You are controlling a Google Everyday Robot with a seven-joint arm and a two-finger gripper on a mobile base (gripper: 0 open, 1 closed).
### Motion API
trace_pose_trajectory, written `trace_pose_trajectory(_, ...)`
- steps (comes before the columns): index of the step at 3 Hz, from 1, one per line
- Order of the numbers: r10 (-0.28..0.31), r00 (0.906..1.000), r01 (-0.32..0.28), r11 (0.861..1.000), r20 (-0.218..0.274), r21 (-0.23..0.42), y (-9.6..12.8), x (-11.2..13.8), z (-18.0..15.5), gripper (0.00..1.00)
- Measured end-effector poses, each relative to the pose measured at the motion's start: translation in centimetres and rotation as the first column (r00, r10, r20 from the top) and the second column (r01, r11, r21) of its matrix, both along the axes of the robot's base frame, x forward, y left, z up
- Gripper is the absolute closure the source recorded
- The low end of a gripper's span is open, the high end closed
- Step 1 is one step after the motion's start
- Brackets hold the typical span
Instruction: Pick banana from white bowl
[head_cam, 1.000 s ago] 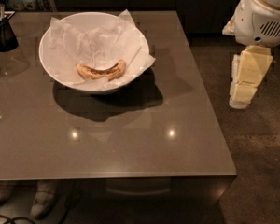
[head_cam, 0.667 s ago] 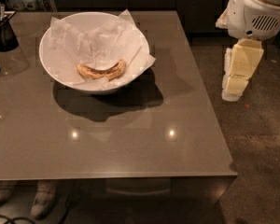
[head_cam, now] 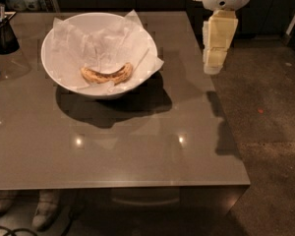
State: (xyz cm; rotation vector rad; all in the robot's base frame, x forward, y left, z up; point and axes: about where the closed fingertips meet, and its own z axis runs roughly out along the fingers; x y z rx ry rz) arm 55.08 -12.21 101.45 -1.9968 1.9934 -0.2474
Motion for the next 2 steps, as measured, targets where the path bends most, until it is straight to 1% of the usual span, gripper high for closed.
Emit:
trace_pose_trajectory(1,0.004,0.9998,-0.004,1.000,0.019,0.011,0.5,0.6,0.1,0.00)
trace_pose_trajectory(2,0.044,0.9981,-0.044,0.999,0.043,0.001,2.6,2.7,1.0,0.00)
